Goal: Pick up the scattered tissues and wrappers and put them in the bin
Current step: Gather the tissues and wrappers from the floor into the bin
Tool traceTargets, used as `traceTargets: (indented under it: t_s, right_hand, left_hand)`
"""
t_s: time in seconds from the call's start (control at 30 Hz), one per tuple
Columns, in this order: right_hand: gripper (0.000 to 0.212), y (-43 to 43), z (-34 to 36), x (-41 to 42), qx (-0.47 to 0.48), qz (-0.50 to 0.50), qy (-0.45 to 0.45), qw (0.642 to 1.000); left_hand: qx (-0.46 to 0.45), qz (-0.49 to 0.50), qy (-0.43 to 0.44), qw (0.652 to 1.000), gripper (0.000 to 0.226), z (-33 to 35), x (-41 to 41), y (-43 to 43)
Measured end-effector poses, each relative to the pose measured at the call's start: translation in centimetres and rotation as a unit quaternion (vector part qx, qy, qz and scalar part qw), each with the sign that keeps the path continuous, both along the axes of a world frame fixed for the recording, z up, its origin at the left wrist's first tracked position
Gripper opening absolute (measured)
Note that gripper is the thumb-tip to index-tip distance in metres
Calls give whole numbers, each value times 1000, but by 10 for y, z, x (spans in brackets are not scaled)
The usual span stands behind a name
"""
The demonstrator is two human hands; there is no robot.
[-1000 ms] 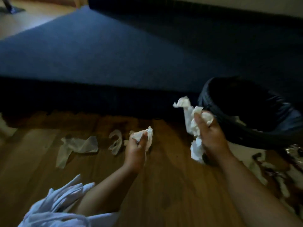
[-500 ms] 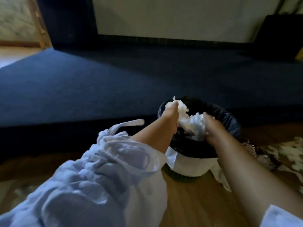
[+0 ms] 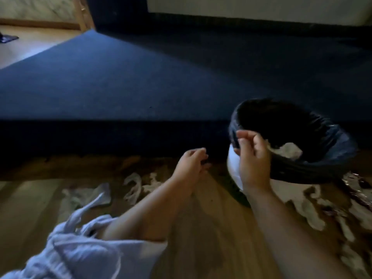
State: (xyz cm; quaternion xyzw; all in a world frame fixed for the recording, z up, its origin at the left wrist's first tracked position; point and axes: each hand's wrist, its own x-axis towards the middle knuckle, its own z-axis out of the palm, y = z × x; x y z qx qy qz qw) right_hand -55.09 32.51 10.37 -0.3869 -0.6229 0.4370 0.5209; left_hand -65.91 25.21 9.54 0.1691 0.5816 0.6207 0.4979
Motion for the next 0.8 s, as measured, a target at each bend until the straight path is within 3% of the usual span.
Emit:
traceTargets:
  t_s: [0.13,0.23,0.33,0.43,0.5,0.53,0.63,0.67,0.73,0.8]
  right_hand:
    - [20,-37,-83,-59,0,140,-135,981]
    - [20,-48,-138,-99,6,233,-278,932]
    - [43,-45,-180,-133,28,327,-436,838]
    - [59,-36,-202,-153,135,385,-592,695]
    - [58,-29,-214,-158,167,404,-622,650]
    - [56,-27,-221,-157,171,403,-614,657]
    - [43,-26,-234,-145,164,367,-532,746]
    - [42,-27,-237,-140,172,363,-518,755]
    - [40,-28,-244,-133,168,389,-499,756]
    - [40,-29,-240,-140,103,405,-461,783]
  left_hand:
    - [-60,59,20,996,11,-82,-41,-60]
    - [-134,132,13,982,25,-124,-74,-101]
    - [-214,191,58,956,27,-149,-108,-134]
    - [-288,253,163,909,41,-171,-155,-157]
    - [-342,243,233,878,57,-186,-185,-164]
    - [-366,231,260,863,65,-191,-199,-166]
    - [-386,189,330,840,86,-214,-240,-172]
    - [-390,166,336,841,91,-219,-250,-173]
    - [-414,109,340,838,91,-231,-258,-174]
    - [-433,59,385,813,75,-234,-251,-175]
